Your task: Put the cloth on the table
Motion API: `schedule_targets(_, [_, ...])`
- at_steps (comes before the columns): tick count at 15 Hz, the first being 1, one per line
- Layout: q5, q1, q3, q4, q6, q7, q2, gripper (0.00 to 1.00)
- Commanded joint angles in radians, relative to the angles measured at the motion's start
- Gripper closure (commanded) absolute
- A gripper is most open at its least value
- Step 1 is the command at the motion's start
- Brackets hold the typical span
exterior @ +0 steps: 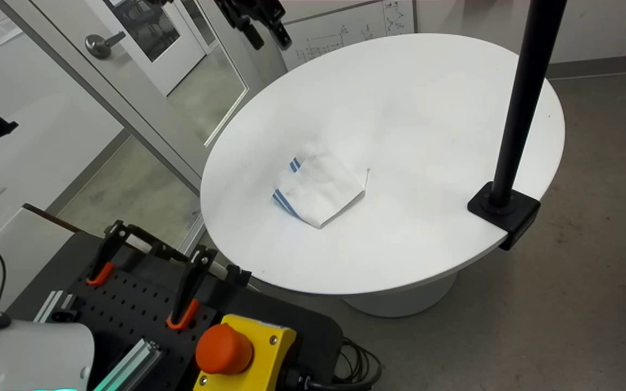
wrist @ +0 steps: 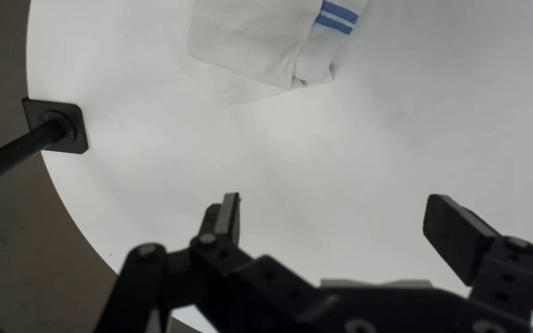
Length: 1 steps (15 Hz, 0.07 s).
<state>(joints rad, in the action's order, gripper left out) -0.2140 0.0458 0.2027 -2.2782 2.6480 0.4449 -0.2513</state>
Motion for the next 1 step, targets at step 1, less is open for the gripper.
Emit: schedule_targets(1, [0.001,-0.010,-0.010,0.000,-0.002,-0.003,0.012,0.00])
